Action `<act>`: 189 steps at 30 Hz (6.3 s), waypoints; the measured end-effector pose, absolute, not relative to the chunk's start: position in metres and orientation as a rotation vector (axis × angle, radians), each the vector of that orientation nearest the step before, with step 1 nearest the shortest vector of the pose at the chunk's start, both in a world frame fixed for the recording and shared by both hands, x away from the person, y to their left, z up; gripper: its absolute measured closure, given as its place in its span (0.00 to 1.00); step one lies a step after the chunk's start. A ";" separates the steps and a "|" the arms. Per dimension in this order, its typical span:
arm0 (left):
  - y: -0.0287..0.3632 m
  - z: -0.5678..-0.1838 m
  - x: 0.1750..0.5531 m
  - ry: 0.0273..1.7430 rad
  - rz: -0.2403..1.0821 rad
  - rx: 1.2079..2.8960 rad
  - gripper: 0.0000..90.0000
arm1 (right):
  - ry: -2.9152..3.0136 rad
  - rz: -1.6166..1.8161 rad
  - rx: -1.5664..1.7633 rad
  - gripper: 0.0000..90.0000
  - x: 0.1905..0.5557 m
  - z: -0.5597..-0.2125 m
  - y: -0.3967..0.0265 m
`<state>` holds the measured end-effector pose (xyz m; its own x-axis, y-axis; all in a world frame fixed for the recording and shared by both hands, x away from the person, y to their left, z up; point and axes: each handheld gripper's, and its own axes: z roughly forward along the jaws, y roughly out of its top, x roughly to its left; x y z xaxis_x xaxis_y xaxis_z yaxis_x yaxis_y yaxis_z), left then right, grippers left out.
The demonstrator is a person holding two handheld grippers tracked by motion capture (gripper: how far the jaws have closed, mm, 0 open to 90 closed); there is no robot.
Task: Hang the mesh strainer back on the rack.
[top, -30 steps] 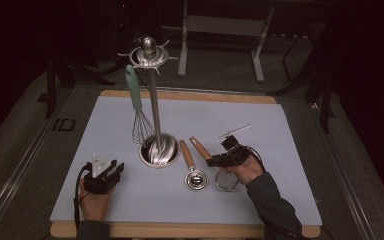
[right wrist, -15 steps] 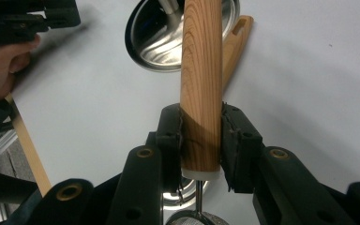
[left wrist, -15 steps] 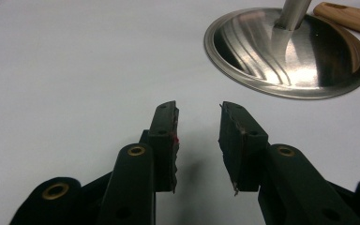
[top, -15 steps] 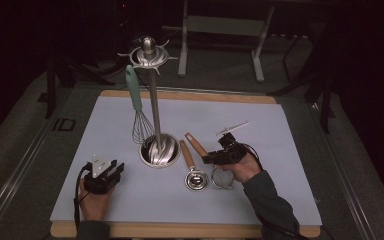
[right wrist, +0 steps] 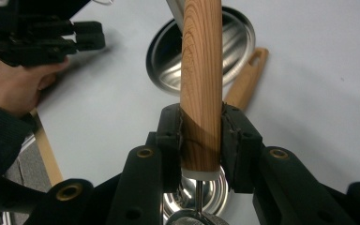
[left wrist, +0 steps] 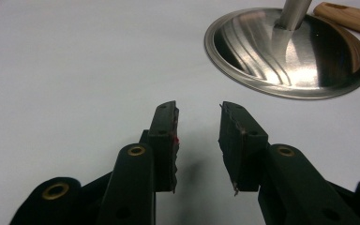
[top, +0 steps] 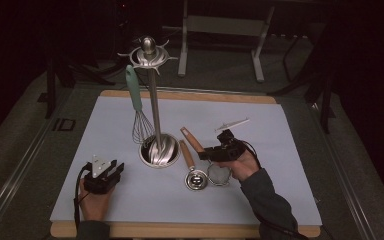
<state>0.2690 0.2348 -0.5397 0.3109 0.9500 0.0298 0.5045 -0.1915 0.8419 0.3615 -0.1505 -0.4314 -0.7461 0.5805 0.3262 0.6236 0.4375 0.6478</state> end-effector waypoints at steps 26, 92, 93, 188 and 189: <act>0.235 -0.540 0.269 1.299 0.748 1.823 0.75 | -2.639 -1.423 -0.872 0.79 0.354 -0.393 -0.129; 0.235 -0.540 0.269 1.299 0.747 1.829 0.75 | -2.547 -1.928 -0.616 0.79 0.325 -0.274 -0.126; 0.235 -0.540 0.269 1.299 0.747 1.828 0.75 | -2.541 -1.933 -0.616 0.79 0.326 -0.275 -0.124; 0.235 -0.540 0.268 1.300 0.749 1.819 0.73 | -3.018 -1.600 -0.711 0.59 0.357 -0.308 -0.100; 0.235 -0.540 0.268 1.300 0.750 1.817 0.73 | -3.024 -1.588 -0.723 0.59 0.357 -0.310 -0.101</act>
